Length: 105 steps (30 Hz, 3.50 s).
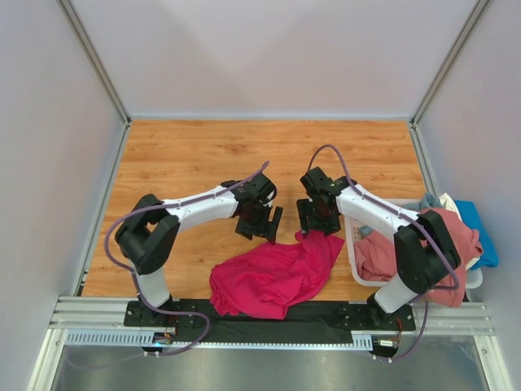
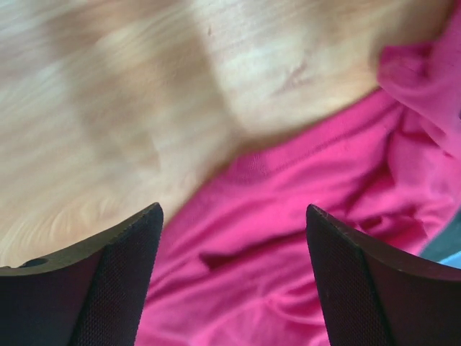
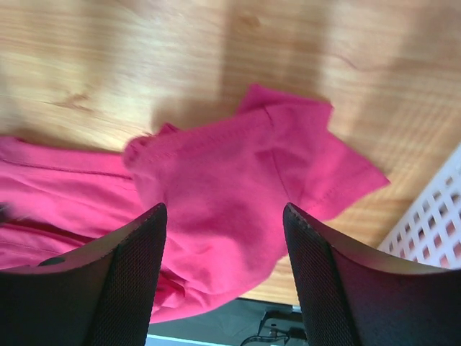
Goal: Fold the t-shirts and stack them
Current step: Move the tshirt to the center of the board, then flatten the tshirt out
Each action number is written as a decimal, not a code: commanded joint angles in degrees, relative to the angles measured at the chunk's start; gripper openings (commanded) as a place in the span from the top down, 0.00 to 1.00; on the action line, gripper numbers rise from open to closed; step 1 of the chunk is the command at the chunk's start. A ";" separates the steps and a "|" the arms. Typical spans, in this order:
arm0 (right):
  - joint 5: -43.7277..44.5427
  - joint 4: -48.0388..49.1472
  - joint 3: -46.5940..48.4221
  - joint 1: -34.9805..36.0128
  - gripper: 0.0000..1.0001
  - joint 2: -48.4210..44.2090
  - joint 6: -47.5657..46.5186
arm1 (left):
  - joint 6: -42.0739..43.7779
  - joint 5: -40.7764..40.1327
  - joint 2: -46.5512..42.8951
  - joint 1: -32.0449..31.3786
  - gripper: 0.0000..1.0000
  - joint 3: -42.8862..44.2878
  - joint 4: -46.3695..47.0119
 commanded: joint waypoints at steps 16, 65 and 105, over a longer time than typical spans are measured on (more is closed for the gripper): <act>-8.78 10.95 3.12 -3.35 0.69 8.35 0.75 | 2.93 4.17 3.50 4.64 1.00 2.04 2.89; 8.46 29.75 79.28 -4.85 1.00 26.15 -13.31 | 9.44 -36.25 -25.35 22.64 1.00 24.52 -17.09; 9.77 4.27 14.19 -2.82 0.41 10.98 6.29 | 23.24 0.73 12.49 39.19 0.25 28.48 -1.32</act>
